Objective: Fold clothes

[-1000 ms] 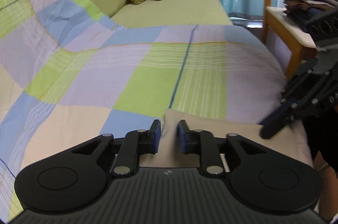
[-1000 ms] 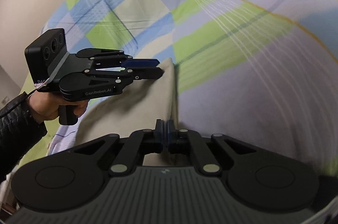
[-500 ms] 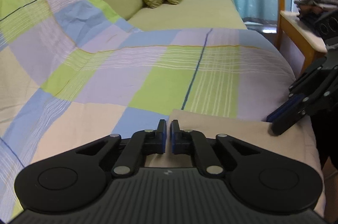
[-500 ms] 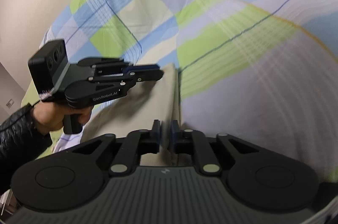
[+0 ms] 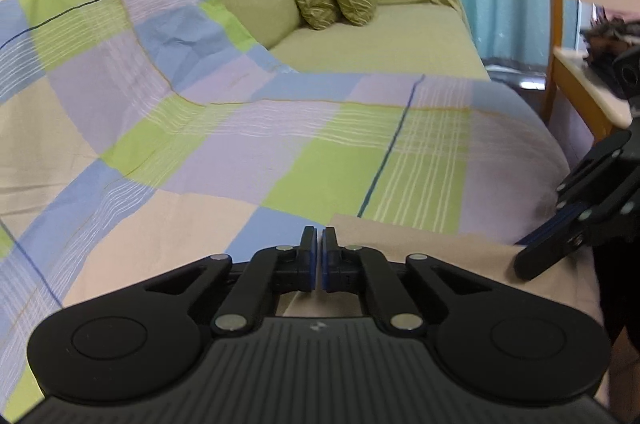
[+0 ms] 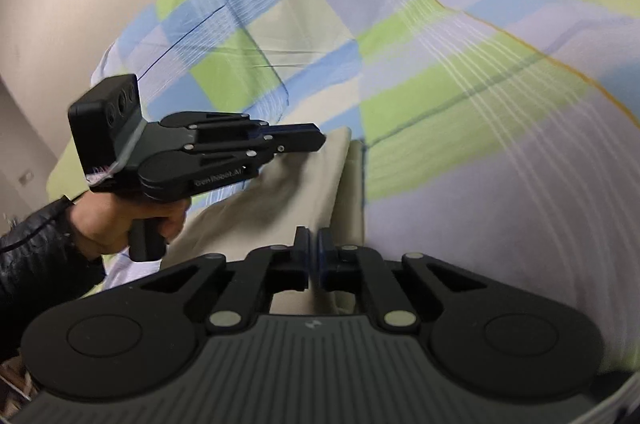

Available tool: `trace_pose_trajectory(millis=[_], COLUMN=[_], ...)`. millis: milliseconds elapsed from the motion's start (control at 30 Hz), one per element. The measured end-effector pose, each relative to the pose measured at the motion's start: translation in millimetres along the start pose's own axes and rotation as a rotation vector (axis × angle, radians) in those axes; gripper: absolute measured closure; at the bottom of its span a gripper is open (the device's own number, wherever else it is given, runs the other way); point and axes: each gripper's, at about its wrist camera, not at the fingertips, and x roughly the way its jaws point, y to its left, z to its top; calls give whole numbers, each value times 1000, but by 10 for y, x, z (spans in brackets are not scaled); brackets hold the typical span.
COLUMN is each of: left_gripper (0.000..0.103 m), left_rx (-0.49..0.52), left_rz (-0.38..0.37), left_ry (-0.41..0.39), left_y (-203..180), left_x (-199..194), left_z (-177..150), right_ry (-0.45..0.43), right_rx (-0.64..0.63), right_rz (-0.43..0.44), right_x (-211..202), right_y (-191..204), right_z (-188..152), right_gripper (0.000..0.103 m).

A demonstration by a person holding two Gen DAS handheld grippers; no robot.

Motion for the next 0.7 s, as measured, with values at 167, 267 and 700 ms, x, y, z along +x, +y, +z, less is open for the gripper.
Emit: trace_pose_trajectory(millis=[167, 267, 700], left_gripper=[96, 90, 89], left_rx=[-46, -71, -6], left_rz=[15, 74, -98], left_ry=[12, -17, -11], left_y=[41, 59, -591], left_x=[101, -36, -11], left_z=[-29, -42, -136], right_ry=[18, -8, 15], right_rx=[22, 21, -121], right_rz=[-56, -85, -79], right_x=[38, -116, -308], right_y=[-74, -61, 145], right_z=[-11, -44, -335], right_gripper=[93, 83, 79])
